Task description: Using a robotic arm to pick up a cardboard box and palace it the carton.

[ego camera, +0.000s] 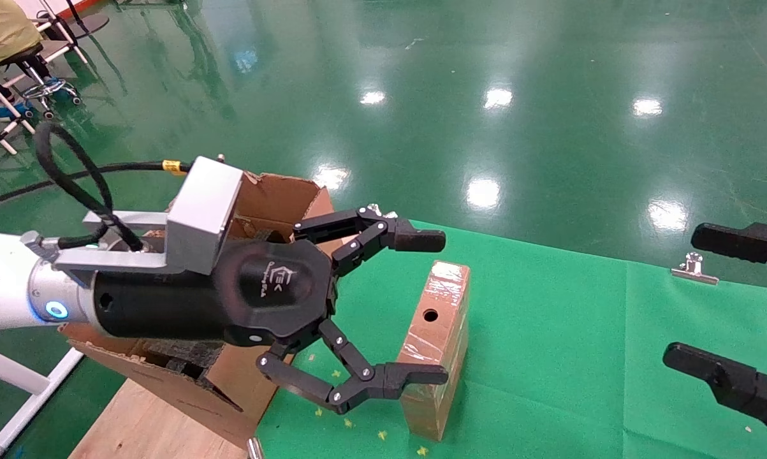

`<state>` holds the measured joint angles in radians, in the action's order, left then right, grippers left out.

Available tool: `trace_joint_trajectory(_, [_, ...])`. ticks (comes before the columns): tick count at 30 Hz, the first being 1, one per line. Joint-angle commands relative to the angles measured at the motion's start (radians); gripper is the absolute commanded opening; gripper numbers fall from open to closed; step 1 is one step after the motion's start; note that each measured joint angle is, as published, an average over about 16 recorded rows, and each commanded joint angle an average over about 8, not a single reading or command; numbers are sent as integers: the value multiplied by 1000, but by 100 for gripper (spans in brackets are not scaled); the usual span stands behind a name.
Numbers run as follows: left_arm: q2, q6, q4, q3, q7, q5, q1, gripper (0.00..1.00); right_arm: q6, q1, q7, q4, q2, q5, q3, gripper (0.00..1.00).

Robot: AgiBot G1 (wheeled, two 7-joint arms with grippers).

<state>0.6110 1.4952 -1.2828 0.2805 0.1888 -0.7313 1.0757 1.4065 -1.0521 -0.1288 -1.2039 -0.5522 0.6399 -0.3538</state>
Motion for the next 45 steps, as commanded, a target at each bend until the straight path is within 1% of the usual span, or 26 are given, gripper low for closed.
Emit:
trace_joint_trajectory(1, [0,0,0,0,0,0,0,100,0,0,0,0,0,0,0,100])
trace_joint_trajectory(18, [0,0,0,0,0,0,0,100,0,0,0,0,0,0,0,100])
trace_joint_trajectory(19, [0,0,0,0,0,0,0,100,0,0,0,0,0,0,0,93])
trace_joint_trajectory(26, [0,0,0,0,0,0,0,100,0,0,0,0,0,0,0,5])
trace_joint_trajectory(27, [0,0,0,0,0,0,0,100,0,0,0,0,0,0,0,0])
trace_joint_trajectory(33, [-2,2,5,10,27,-4,7,100,0,0,0,0,0,0,0,0])
trace_joint_trajectory(37, [-5,7,11,41,97,-40,46,100,0,0,0,0,0,0,0,0])
trace_joint_trajectory(41, [-1,13,10,94,192,-129,126,100,0,0,0,0,0,0,0,0])
trace_joint_trajectory(45, [17,29,0,166,306,-263,235,100,0,0,0,0,0,0,0,0])
